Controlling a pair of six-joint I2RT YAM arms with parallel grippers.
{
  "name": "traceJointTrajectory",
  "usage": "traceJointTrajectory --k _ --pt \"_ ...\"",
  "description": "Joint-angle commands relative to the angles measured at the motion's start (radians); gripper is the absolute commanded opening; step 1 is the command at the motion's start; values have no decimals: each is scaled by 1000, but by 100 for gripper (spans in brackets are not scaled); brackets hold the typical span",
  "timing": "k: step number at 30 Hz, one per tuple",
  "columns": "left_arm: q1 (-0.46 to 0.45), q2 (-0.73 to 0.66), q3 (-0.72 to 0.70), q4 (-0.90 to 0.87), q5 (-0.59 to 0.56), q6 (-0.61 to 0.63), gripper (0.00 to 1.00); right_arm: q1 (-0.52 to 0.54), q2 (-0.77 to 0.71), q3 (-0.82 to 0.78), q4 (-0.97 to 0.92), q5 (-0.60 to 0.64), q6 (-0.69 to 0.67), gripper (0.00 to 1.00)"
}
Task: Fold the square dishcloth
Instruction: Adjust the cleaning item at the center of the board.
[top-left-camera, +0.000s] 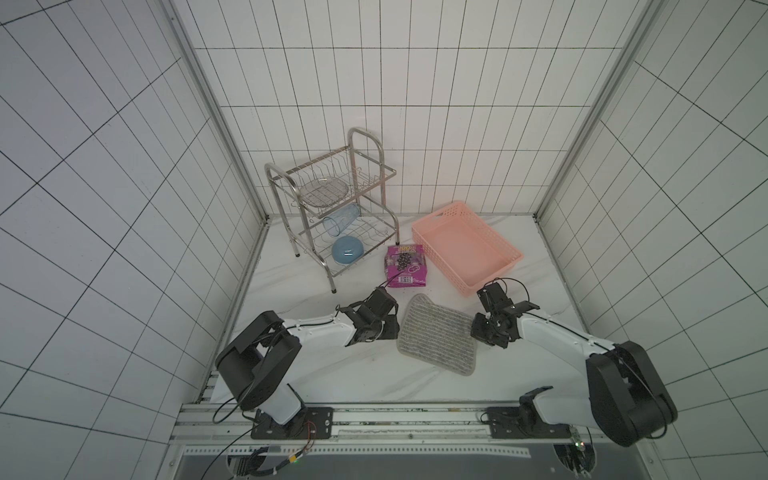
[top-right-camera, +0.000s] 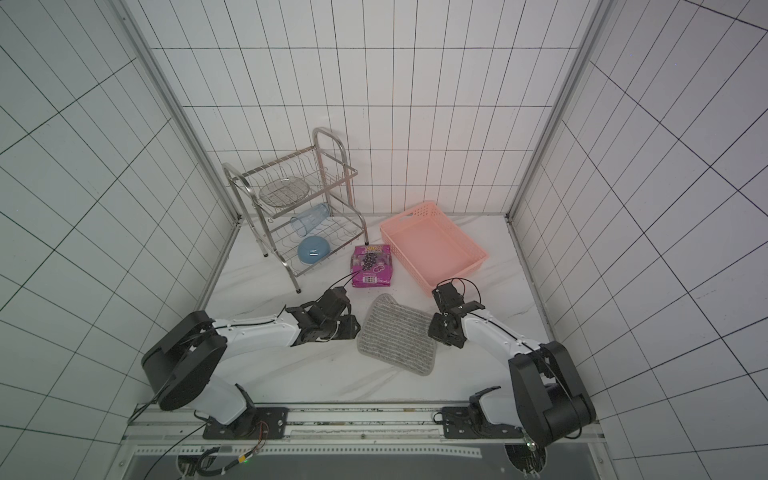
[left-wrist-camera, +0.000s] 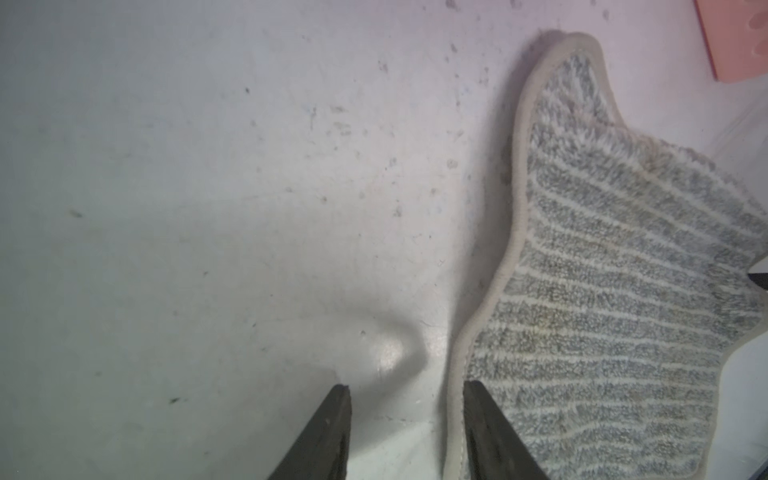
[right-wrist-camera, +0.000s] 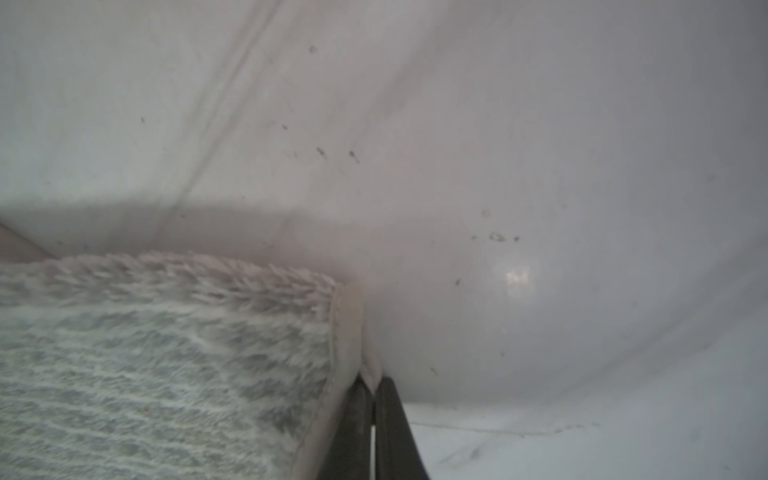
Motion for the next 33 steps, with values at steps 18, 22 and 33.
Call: traceJointTrajectory --k 18,22,33 --pt "-6 -137 13 13 -19 18 49 175 -42 158 60 294 -357 0" --pt "-29 -125 49 90 -5 32 50 231 -24 178 72 356 -351 1" --pt "-81 101 120 176 114 -3 48 283 -24 192 70 459 -327 17"
